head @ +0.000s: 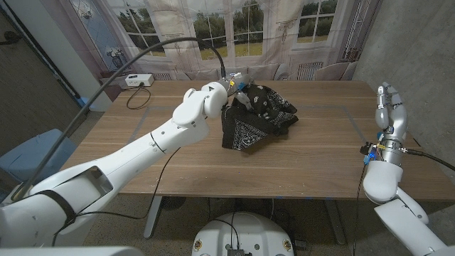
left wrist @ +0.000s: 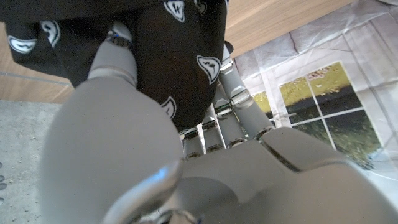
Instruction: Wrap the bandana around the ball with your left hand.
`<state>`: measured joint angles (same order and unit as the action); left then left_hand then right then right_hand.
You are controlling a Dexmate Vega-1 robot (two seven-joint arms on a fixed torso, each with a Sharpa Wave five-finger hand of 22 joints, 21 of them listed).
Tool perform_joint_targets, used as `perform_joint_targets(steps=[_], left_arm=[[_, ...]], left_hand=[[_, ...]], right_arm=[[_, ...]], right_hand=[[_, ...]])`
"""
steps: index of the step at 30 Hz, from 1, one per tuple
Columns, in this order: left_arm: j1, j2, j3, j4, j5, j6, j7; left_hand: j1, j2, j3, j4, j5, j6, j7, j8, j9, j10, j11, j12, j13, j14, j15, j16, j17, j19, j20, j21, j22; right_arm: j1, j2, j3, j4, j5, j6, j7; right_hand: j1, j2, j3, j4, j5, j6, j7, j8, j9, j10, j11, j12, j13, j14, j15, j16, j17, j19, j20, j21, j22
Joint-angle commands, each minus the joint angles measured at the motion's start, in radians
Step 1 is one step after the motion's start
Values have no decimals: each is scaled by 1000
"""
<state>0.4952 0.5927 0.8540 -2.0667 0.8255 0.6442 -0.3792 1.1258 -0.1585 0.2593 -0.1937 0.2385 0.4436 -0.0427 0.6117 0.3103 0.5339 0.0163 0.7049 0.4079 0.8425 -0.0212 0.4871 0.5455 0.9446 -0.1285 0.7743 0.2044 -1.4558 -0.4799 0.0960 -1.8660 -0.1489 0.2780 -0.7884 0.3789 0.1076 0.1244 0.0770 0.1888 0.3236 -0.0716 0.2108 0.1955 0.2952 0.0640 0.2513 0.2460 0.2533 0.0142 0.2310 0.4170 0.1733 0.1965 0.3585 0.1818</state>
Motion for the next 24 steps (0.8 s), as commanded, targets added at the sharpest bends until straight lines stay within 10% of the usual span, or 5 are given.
perform_joint_targets(steps=[1, 19, 24], left_arm=[[52, 48, -40, -134, 137, 125, 12], [41, 11, -111, -177, 585, 192, -98], [120, -32, -281, -245, 287, 96, -37]], left_hand=[[237, 250, 34, 33, 8, 475, 142, 19, 73, 114, -94, 34, 61, 170, -213, -9, 8, -13, -53, 12, 1], [235, 245, 35, 31, 18, 481, 144, 18, 89, 128, -99, 40, 57, 189, -213, -23, 22, -18, -59, 38, -1], [233, 242, 35, 32, 22, 491, 141, 20, 93, 141, -99, 43, 54, 202, -213, -25, 27, -16, -62, 49, -2]], right_arm=[[-6, 10, 11, 7, 1, 39, 15], [0, 21, 18, 23, 1, 77, 35], [-1, 27, 22, 26, 1, 82, 35]], right_hand=[[-7, -1, 3, -4, -3, 4, -1, 0, 3, 8, 1, -1, 1, 2, 1, 2, 0, 6, 5, -4, 2], [-11, -1, 3, -6, -4, 4, 1, -1, 3, 9, 4, -4, -1, 2, 1, 2, -3, 8, 5, -8, 2], [-12, -1, 3, -6, -4, 5, 1, -1, 3, 8, 4, -6, -1, 2, 0, 2, -4, 8, 4, -10, 2]])
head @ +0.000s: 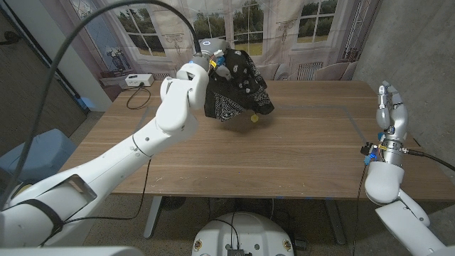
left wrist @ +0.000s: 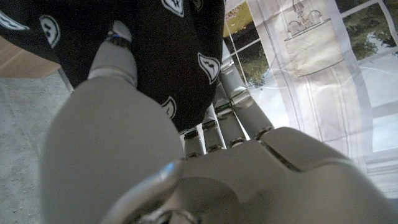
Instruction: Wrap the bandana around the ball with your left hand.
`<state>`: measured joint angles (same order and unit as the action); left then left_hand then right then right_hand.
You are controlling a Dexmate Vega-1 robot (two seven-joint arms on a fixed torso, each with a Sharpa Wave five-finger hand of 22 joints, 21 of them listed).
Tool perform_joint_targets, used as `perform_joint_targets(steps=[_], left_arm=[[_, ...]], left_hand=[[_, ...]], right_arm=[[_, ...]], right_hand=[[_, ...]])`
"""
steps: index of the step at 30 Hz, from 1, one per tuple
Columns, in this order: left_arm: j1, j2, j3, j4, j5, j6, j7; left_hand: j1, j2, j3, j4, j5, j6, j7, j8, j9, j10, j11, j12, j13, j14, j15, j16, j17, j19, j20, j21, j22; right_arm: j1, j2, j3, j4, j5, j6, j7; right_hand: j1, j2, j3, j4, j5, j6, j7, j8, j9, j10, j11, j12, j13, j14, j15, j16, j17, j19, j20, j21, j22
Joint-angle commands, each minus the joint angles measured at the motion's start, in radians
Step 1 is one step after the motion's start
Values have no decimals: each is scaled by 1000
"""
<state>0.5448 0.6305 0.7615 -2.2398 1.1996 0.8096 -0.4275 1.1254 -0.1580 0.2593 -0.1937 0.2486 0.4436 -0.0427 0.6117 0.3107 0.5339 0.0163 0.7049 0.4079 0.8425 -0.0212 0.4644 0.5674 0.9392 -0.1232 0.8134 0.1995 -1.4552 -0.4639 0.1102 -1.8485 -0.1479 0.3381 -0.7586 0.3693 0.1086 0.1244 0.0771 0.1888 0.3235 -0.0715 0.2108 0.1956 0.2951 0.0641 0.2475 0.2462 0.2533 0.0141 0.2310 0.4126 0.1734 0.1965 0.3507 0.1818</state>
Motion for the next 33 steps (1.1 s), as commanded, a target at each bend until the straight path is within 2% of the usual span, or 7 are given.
perform_joint_targets(steps=[1, 11, 22, 27, 31, 32, 33], left_arm=[[78, -78, -212, -78, -140, -77, 13], [205, -244, -634, 54, -1160, -424, 92], [120, -106, -515, 221, -1599, -633, 40], [87, 65, -410, 27, -1322, -456, 290], [-99, 145, 101, -160, -298, 123, 428], [-113, 114, 172, -122, -118, 163, 416], [-70, 117, 81, -153, -260, 92, 415]], left_hand=[[233, 241, 36, 31, 12, 491, 141, 20, 94, 143, -99, 43, 54, 204, -213, -3, 6, -10, -68, 13, 3], [234, 233, 39, 29, 22, 493, 146, 19, 107, 152, -96, 46, 57, 219, -212, -12, 13, -3, -70, 34, 0], [232, 228, 45, 29, 34, 489, 153, 19, 130, 154, -89, 48, 69, 229, -211, -22, 22, -4, -72, 53, -4], [229, 229, 49, 31, 39, 491, 144, 15, 131, 154, -95, 44, 69, 235, -210, -25, 25, -6, -68, 61, -6], [220, 217, 50, 31, 44, 517, 119, 11, 122, 181, -129, 42, 58, 250, -214, -30, 26, -4, -67, 73, -8], [205, 204, 45, 34, 49, 542, 92, 6, 109, 197, -152, 36, 51, 274, -215, -28, 32, -8, -73, 84, -7], [200, 196, 44, 33, 52, 552, 88, 3, 103, 208, -168, 34, 48, 279, -216, -29, 34, -7, -75, 92, -6]], right_arm=[[-2, 12, 8, 9, 1, 24, 6], [2, 14, 11, 13, 13, 32, 24], [16, 13, 5, 21, 20, 30, 38], [22, 11, 3, 26, 22, 32, 40], [22, 12, 4, 25, 18, 30, 36], [21, 11, 5, 23, 20, 31, 38], [21, 11, 4, 23, 18, 29, 37]], right_hand=[[-3, -2, 3, -6, -3, 5, 1, -2, 3, 8, 3, -2, -1, 2, 0, 2, 0, 8, 4, -2, 2], [-6, -3, 2, -7, -4, 5, 0, -2, 2, 7, 3, -5, -2, -4, 1, 0, -1, 7, 4, -6, 2], [-8, -1, 3, -8, -3, 4, 0, -3, 2, 5, 3, -8, -3, -3, 1, 0, -3, 9, 3, -9, 2], [-10, -1, 3, -9, -3, 4, 0, -4, 2, 5, 4, -9, -3, -3, 3, 0, -4, 9, 2, -10, 2], [-11, -1, 3, -9, -3, 3, 0, -4, 2, 7, 4, -9, -3, -4, 2, 0, -5, 10, 2, -11, 2], [-12, -2, 2, -9, -3, 3, -1, -4, 2, 7, 3, -9, -3, -4, 2, 0, -5, 10, 3, -12, 2], [-14, -2, 2, -9, -3, 3, -1, -5, 2, 6, 2, -10, -3, -4, 2, 0, -5, 10, 3, -12, 2]])
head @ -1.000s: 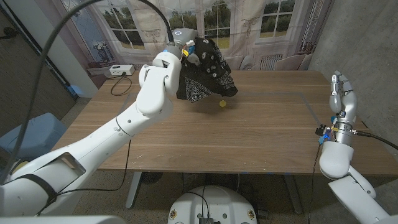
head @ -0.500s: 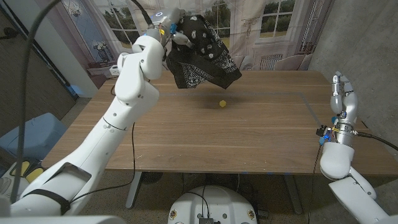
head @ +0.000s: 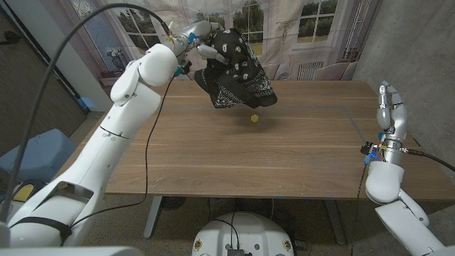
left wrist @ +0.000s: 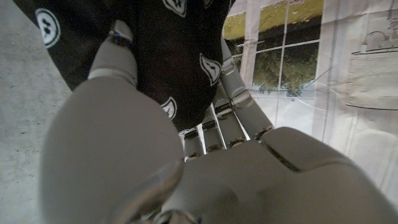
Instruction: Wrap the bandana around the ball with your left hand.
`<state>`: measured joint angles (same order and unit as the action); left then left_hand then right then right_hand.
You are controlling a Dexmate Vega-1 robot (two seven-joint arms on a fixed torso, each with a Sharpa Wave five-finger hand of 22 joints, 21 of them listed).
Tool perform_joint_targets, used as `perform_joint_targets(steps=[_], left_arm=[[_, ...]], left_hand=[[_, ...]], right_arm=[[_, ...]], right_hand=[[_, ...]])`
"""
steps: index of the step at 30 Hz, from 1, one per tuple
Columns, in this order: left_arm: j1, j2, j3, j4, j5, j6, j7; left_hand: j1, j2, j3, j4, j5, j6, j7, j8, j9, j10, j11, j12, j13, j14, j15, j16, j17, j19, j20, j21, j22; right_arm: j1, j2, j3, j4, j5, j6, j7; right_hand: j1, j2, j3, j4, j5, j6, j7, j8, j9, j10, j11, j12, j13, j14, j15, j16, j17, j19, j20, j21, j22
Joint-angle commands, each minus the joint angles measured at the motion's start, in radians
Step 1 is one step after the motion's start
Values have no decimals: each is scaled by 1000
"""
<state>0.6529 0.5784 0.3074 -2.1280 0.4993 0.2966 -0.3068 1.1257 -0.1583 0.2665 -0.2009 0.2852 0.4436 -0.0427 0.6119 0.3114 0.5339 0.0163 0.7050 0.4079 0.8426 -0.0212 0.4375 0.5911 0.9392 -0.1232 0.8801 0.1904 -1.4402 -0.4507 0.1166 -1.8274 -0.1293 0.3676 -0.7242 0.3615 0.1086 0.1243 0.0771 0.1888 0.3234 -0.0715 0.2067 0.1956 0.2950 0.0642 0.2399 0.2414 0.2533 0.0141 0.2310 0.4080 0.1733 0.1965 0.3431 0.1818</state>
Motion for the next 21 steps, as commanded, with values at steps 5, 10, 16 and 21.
perform_joint_targets(steps=[5, 10, 16, 21], left_arm=[[-163, 107, 555, -206, 652, 629, 233], [-110, 24, 529, -144, 810, 598, 200], [-53, -24, 445, -125, 792, 514, 191], [-30, -53, 412, -103, 817, 484, 172]], left_hand=[[202, 198, 45, 38, 24, 531, 113, -2, 122, 198, -136, 23, 62, 263, -214, -22, 14, -19, -73, 42, 1], [200, 192, 47, 37, 28, 545, 105, -3, 119, 210, -146, 22, 63, 271, -215, -26, 14, -20, -70, 49, -1], [191, 189, 48, 41, 33, 548, 97, -5, 121, 209, -156, 17, 68, 276, -215, -33, 14, -24, -71, 58, -2], [185, 189, 49, 43, 36, 547, 88, -8, 123, 211, -163, 12, 68, 278, -215, -39, 15, -29, -71, 63, -2]], right_arm=[[10, -3, -7, 2, 1, -6, 6], [12, -3, -9, 5, 2, -4, 5], [13, -4, -10, 5, 3, -5, 3], [12, -3, -11, 3, 5, -5, 2]], right_hand=[[-6, -2, 2, -9, -3, 1, -1, -1, 2, 6, 2, -3, 1, -4, 2, 0, -1, 11, 2, -6, 2], [-9, -2, 1, -9, -3, 1, -2, -1, 2, 4, 3, -5, 1, -4, 2, 0, -2, 11, 3, -7, 3], [-10, -2, 2, -10, -3, 0, -2, -2, 2, 6, 4, -4, 0, -4, 2, 0, -3, 12, 2, -9, 3], [-11, -1, 2, -11, -3, 0, -2, -2, 2, 7, 2, -5, 0, -4, 2, 0, -4, 13, 3, -10, 3]])
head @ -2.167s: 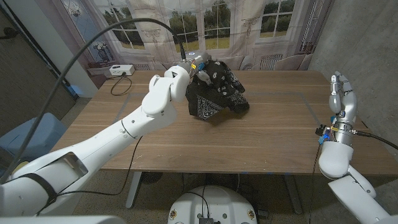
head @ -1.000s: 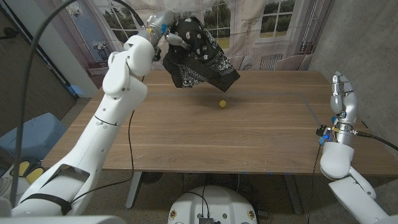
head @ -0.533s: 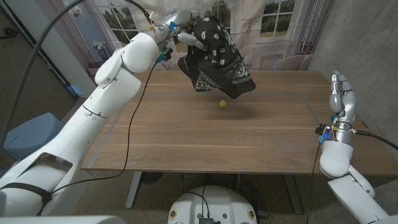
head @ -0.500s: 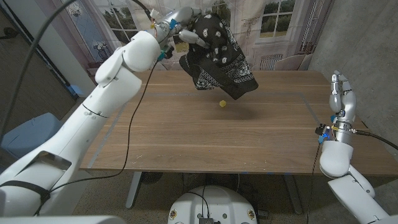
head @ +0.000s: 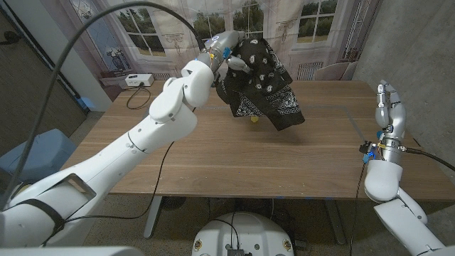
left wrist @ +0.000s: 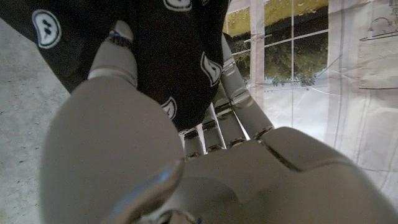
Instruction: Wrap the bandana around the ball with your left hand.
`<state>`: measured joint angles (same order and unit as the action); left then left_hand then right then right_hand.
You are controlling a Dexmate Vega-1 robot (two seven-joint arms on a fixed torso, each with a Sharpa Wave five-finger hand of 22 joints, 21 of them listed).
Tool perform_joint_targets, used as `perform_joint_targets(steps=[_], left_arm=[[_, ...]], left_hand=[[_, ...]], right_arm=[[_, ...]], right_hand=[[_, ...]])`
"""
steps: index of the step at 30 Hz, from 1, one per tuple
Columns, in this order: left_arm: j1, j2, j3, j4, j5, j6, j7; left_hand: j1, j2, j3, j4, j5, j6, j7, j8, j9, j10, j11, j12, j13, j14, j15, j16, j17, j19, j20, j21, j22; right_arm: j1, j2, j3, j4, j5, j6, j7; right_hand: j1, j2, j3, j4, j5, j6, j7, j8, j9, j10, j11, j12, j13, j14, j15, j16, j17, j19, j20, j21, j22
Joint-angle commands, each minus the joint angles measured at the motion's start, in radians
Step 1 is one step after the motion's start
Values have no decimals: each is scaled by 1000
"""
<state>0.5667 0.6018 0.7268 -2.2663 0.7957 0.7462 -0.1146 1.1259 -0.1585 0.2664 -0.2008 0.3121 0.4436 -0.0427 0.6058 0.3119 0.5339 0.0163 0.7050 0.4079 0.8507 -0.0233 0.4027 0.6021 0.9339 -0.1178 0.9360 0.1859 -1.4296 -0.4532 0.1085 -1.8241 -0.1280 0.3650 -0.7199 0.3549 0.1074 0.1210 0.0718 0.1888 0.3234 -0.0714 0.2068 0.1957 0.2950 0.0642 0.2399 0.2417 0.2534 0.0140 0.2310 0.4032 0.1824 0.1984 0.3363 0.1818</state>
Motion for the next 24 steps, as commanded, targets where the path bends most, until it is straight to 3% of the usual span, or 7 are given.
perform_joint_targets(steps=[1, 5, 9, 14, 24], left_arm=[[60, -80, -11, 40, 532, 28, -19], [68, -105, 1, 80, 673, 30, -37], [80, -148, 19, 139, 891, 28, -94], [107, -216, 11, 202, 1151, -16, -191], [186, -290, -54, 244, 1391, -67, -203]], left_hand=[[183, 189, 50, 43, 9, 546, 87, -3, 122, 212, -166, 11, 69, 270, -213, -5, 5, -25, -77, 8, 2], [180, 187, 51, 43, 11, 549, 82, -6, 119, 212, -167, 7, 70, 268, -213, -11, 5, -31, -77, 11, 1], [170, 181, 50, 45, 13, 559, 65, -10, 113, 219, -196, -2, 65, 267, -214, -21, 4, -41, -75, 16, 0], [157, 175, 48, 47, 13, 570, 47, -14, 106, 228, -207, -9, 65, 263, -216, -33, 3, -54, -75, 20, -1], [150, 172, 48, 44, 15, 577, 42, -20, 98, 238, -217, -19, 70, 271, -216, -44, 4, -63, -75, 32, 0]], right_arm=[[1, -1, -2, 0, 3, -2, -3], [4, -3, -3, 1, 8, 0, 2], [7, -6, -5, 3, 18, 2, 12], [14, -11, -7, 10, 36, 11, 27], [32, -23, -16, 20, 58, 15, 55]], right_hand=[[-4, 0, 5, -6, -3, 1, -1, -2, 2, 7, 3, -5, 0, -4, 2, 0, 1, 4, 0, -4, 3], [-5, 0, 5, -6, -3, 1, -2, -2, 2, 7, 7, -6, 0, -4, 2, 0, 0, 5, 1, -4, 3], [-7, 0, 5, -6, -3, -1, -1, -2, 2, 7, 4, -6, 0, -4, 1, 1, 0, 5, 1, -6, 3], [-8, 1, 5, -6, -2, -1, -1, -3, 2, 7, 7, -7, -1, -2, 4, 1, -1, 8, 1, -6, 3], [-13, 1, 4, -6, -2, -5, -1, -4, 2, 8, 7, -8, -1, -1, 4, 2, -2, 12, -1, -8, 3]])
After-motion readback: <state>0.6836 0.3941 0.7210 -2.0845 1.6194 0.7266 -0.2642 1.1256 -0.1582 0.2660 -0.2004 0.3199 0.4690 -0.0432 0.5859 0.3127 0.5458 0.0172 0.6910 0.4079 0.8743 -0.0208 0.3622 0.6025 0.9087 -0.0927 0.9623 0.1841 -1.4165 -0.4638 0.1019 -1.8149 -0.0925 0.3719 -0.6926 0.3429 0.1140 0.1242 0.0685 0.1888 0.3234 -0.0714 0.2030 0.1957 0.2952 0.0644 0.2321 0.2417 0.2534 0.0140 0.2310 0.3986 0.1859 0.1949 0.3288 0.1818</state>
